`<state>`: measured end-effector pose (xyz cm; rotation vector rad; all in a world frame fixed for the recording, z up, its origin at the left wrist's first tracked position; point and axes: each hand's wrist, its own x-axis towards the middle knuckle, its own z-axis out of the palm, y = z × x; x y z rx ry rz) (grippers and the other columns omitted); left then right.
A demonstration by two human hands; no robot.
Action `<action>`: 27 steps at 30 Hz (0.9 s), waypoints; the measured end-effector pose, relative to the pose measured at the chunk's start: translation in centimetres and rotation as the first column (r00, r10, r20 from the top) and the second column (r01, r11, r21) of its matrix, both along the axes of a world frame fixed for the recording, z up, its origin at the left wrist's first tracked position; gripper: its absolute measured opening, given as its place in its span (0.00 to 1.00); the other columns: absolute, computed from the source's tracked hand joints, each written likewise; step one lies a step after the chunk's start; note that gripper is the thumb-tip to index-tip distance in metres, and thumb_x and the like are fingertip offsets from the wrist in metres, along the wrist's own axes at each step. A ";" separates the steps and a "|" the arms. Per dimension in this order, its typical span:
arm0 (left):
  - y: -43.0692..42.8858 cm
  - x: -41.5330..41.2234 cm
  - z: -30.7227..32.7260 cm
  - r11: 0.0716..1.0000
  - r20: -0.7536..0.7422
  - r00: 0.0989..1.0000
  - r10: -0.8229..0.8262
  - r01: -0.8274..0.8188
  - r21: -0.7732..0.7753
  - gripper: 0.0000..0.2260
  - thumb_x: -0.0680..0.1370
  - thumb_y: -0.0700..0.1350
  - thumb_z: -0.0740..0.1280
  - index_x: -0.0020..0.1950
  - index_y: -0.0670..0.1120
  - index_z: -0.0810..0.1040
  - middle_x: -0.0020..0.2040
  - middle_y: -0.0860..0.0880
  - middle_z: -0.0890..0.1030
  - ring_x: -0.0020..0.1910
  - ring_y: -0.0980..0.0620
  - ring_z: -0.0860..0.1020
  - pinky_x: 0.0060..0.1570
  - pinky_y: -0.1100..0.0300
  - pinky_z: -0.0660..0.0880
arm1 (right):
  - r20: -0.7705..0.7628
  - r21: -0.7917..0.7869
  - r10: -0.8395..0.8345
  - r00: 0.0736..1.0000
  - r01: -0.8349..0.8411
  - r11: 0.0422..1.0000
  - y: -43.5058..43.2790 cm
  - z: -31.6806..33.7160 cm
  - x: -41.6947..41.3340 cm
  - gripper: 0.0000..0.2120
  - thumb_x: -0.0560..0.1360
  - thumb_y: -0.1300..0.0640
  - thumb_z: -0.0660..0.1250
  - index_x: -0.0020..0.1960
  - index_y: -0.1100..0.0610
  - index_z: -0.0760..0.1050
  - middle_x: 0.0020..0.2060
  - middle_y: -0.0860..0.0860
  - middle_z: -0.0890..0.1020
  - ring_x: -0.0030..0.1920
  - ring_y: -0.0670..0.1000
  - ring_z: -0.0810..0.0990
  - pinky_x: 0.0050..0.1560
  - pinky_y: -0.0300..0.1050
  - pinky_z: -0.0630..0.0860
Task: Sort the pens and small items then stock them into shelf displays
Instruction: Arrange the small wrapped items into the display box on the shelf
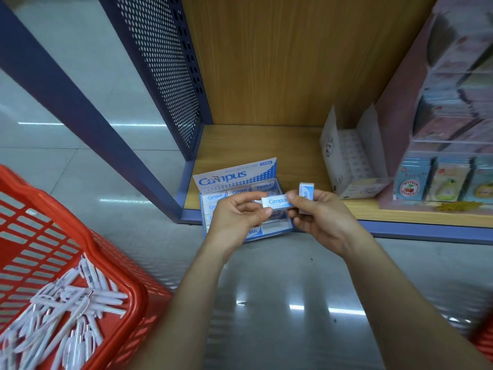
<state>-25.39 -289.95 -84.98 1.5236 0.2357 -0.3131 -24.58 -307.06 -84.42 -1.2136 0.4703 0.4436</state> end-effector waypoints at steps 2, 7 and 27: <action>0.2 0.0 0.0 0.996 0.029 0.999 -0.028 0.025 0.089 0.10 0.69 0.35 0.75 0.46 0.48 0.82 0.37 0.48 0.80 0.34 0.56 0.77 0.43 0.63 0.76 | 0.026 -0.065 0.013 1.000 -0.011 0.998 0.0 -0.1 0.1 0.03 0.73 0.65 0.70 0.46 0.61 0.78 0.33 0.54 0.78 0.29 0.45 0.76 0.30 0.35 0.75; 2.5 0.4 -1.4 0.849 0.140 0.989 0.040 -0.108 0.517 0.09 0.71 0.42 0.74 0.46 0.55 0.82 0.43 0.55 0.80 0.32 0.60 0.71 0.42 0.63 0.73 | 0.093 -0.498 0.063 0.994 -0.008 0.867 0.1 -1.5 0.2 0.06 0.71 0.64 0.74 0.39 0.59 0.78 0.27 0.51 0.78 0.26 0.45 0.74 0.30 0.39 0.74; 0.5 -1.4 -4.2 0.382 0.010 0.934 -0.356 0.136 0.914 0.12 0.77 0.59 0.62 0.59 0.67 0.75 0.64 0.60 0.67 0.64 0.54 0.61 0.64 0.52 0.57 | 0.071 -0.851 0.248 0.966 -0.072 0.521 1.6 -3.1 -0.3 0.04 0.70 0.56 0.74 0.43 0.56 0.83 0.38 0.53 0.84 0.41 0.56 0.81 0.40 0.44 0.74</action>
